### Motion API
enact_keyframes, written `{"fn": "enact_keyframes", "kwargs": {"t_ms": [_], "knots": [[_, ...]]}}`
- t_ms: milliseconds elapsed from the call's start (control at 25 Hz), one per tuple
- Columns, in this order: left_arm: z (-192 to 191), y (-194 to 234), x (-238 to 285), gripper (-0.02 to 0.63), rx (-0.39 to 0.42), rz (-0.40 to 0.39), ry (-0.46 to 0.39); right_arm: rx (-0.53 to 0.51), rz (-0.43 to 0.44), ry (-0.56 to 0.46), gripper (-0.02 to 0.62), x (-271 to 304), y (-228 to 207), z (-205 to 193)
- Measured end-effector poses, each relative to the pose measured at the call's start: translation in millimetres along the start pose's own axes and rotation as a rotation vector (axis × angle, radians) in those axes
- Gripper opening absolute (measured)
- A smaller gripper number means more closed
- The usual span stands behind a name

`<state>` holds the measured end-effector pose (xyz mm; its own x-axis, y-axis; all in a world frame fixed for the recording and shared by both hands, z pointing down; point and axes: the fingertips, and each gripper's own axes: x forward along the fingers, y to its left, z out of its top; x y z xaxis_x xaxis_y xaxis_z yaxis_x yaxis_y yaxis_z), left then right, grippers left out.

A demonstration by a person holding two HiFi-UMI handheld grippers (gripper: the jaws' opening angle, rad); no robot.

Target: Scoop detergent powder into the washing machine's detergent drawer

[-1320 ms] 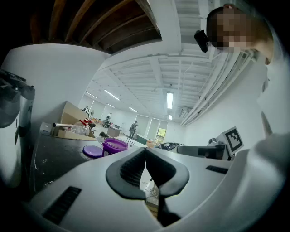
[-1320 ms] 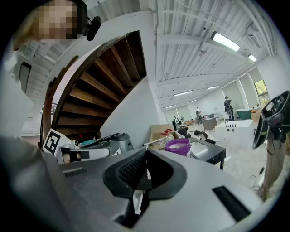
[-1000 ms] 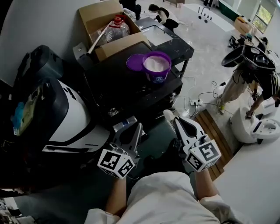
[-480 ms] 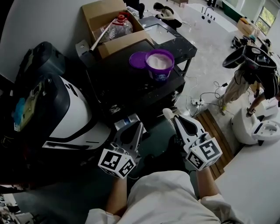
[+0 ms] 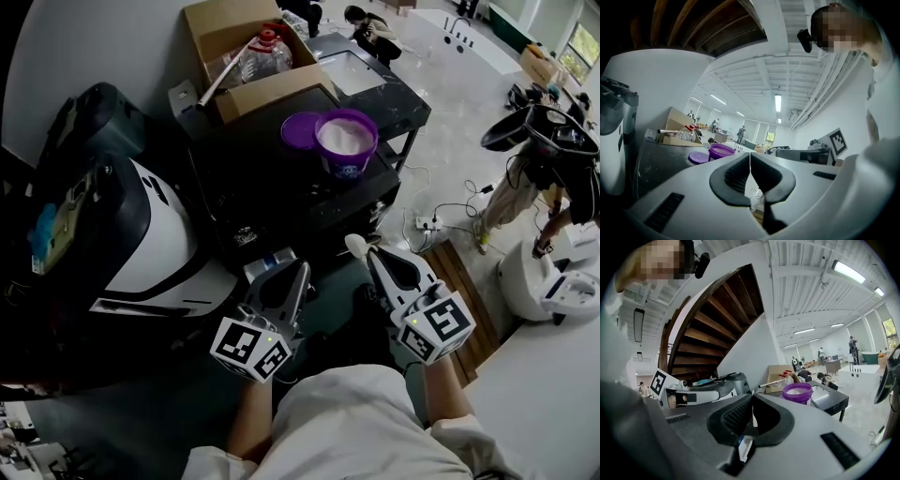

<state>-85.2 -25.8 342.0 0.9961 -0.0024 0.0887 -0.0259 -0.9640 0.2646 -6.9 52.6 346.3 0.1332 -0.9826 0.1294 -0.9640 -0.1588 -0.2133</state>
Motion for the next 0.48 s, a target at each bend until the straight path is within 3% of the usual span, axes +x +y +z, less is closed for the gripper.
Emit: {"fn": "enact_keyframes", "kwargs": {"t_ms": [480], "knots": [[12.6,2.8,46.0,0.02,0.012,0.027,-0.001,0.021,0.028,0.003,0.0,18.7,-50.8,19.9]]}}
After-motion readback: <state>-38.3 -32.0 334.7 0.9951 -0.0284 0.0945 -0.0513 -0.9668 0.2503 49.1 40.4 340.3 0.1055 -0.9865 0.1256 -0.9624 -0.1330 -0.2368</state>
